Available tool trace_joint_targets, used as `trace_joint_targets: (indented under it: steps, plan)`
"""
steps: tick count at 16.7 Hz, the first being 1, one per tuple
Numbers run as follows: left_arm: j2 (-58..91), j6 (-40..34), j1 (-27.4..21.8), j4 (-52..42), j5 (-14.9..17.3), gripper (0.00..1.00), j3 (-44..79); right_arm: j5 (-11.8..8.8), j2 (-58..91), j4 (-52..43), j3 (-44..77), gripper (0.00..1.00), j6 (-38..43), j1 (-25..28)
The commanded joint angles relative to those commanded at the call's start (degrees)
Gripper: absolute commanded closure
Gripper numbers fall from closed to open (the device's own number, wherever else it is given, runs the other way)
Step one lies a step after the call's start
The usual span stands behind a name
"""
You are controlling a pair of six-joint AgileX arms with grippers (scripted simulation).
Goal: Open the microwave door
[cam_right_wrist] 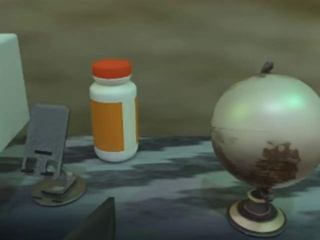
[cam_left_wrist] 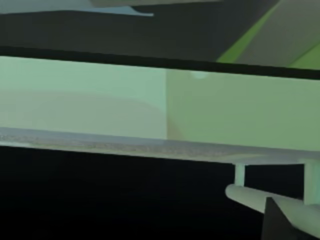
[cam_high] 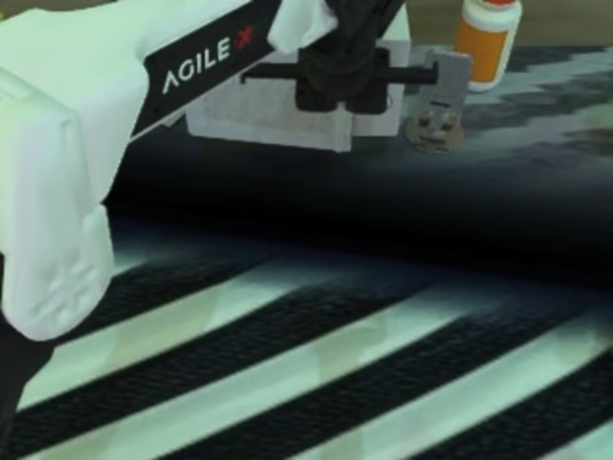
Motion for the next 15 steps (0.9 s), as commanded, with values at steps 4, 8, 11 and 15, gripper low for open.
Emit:
trace_joint_targets:
  steps: [4, 8, 11, 15]
  plan:
    - [0.0, 0.0, 0.0, 0.0, 0.0, 1.0, 0.0, 0.0, 0.0, 0.0, 0.0, 0.0, 0.0, 0.0]
    - [0.0, 0.0, 0.0, 0.0, 0.0, 1.0, 0.0, 0.0, 0.0, 0.0, 0.0, 0.0, 0.0, 0.0]
    - [0.23, -0.32, -0.53, 0.09, 0.41, 1.0, 0.08, 0.0, 0.0, 0.0, 0.0, 0.0, 0.0, 0.0]
    - [-1.74, 1.23, -0.09, 1.68, 0.79, 1.0, -2.89, 0.0, 0.0, 0.0, 0.0, 0.0, 0.0, 0.0]
